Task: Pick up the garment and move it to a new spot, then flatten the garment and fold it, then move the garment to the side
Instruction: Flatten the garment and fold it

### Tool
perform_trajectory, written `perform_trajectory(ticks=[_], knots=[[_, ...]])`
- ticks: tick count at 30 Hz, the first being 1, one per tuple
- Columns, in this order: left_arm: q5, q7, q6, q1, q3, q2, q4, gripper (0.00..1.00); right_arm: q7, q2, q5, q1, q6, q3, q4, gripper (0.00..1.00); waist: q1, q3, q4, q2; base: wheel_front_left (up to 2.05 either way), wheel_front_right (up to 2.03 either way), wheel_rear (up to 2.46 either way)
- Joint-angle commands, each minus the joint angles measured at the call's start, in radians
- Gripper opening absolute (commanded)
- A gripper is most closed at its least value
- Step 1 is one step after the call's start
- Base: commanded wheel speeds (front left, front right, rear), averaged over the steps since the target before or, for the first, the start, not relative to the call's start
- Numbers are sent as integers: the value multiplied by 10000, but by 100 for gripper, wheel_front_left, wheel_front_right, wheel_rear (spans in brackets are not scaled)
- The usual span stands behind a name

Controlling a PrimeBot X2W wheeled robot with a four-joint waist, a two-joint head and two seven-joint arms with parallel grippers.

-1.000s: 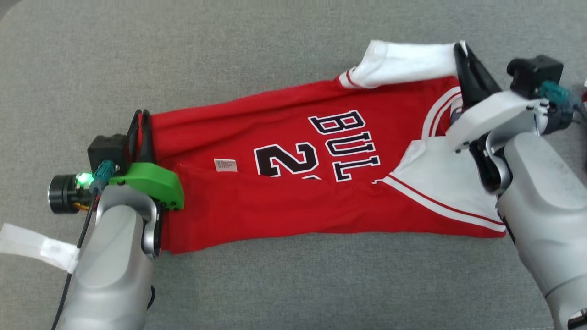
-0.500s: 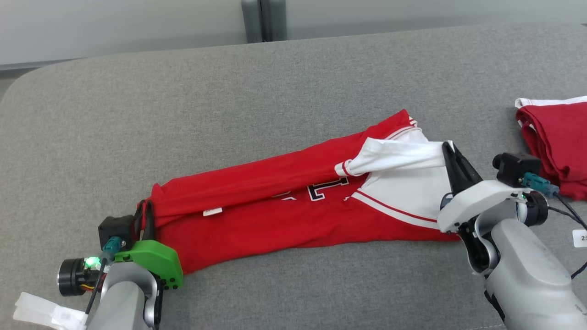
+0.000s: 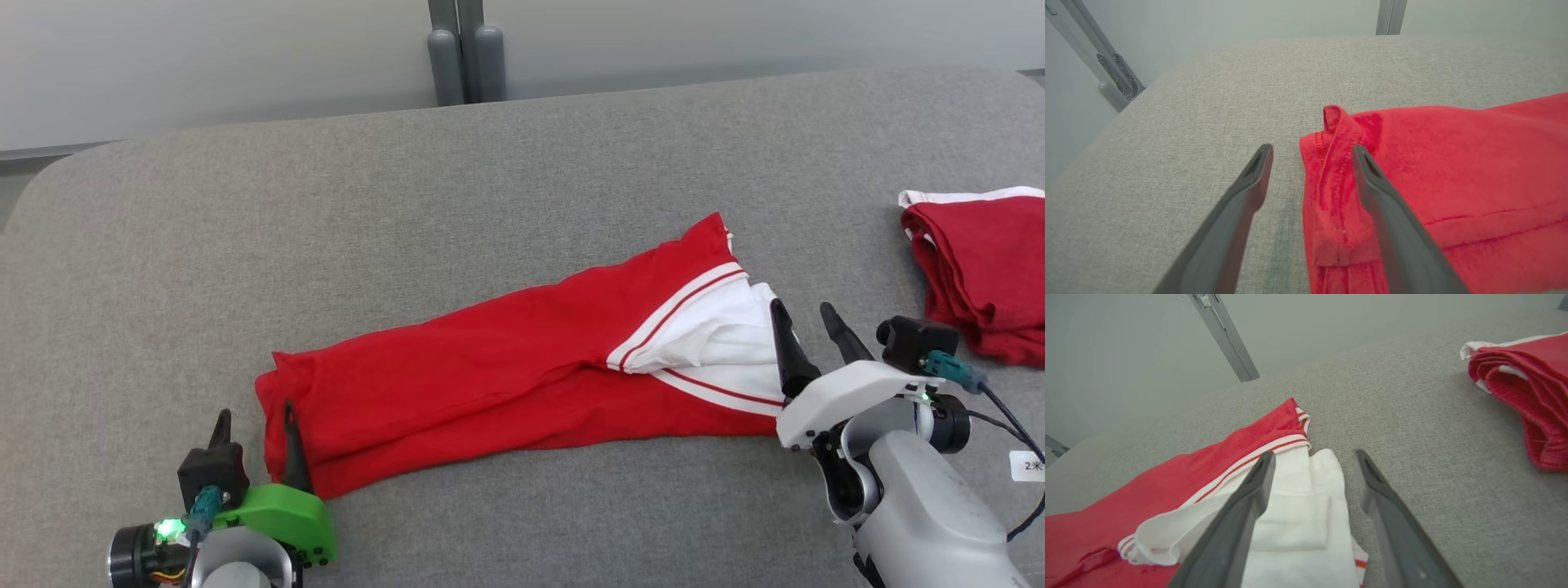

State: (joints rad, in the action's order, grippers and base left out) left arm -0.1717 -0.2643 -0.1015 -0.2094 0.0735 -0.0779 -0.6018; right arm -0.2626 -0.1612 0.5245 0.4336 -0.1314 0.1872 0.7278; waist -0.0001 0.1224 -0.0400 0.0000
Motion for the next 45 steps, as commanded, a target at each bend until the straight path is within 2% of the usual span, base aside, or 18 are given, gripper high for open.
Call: perform_trajectory(ticks=[1, 5, 12, 22, 23, 25, 26, 27, 32, 38, 42, 45], knots=[[148, 10, -77, 361, -53, 61, 321, 100, -22, -11, -115, -47, 16, -192, -104, 100, 1, -29, 150, 0, 0, 0, 0], [285, 10, -60, 797, -8, 175, 910, 100, -22, 9, -344, 15, 15, -529, 29, 100, 1, -20, 508, 0, 0, 0, 0], [412, 8, -72, 770, 84, 239, 1254, 100, -21, -130, -810, 466, 13, -724, 1417, 100, 1, 103, 1194, 0, 0, 0, 0], [288, 8, -70, 668, 78, 263, 1418, 100, 490, 210, -233, 837, 7, -332, 2864, 100, 1, 386, 1686, 0, 0, 0, 0], [257, 10, -92, 637, 104, 264, 1433, 100, 590, 283, -134, 835, 6, -180, 2941, 85, 1, 428, 1708, 0, 0, 0, 0], [206, 8, -131, 605, 150, 263, 1457, 100, 739, 382, 9, 797, -17, 98, 3036, 43, 1, 473, 1729, 0, 0, 0, 0], [192, 8, -148, 592, 170, 264, 1465, 100, 800, 406, 62, 787, -22, 237, 3051, 5, 1, 490, 1734, 0, 0, 0, 0], [189, 8, -157, 579, 184, 261, 1467, 100, 888, 432, 164, 772, -30, 371, 3084, 0, 1, 503, 1736, 0, 0, 0, 0], [142, 10, -196, 552, 250, 261, 1431, 100, 373, -62, 471, 994, 22, 312, 3148, 0, 1, 513, 1663, 0, 0, 0, 0], [97, 10, -162, 582, 325, 260, 1392, 100, -28, -594, 512, 1208, 29, -365, 3027, 0, 1, 404, 1377, 0, 0, 0, 0], [81, 8, -148, 557, 408, 257, 1354, 100, -33, -688, 212, 1053, 18, -1100, 2257, 0, 1, 343, 1148, 0, 0, 0, 0], [91, 10, -146, 511, 462, 257, 1319, 100, -26, -472, -57, 827, 18, -1327, 1427, 0, 1, 293, 1050, 0, 0, 0, 0]])
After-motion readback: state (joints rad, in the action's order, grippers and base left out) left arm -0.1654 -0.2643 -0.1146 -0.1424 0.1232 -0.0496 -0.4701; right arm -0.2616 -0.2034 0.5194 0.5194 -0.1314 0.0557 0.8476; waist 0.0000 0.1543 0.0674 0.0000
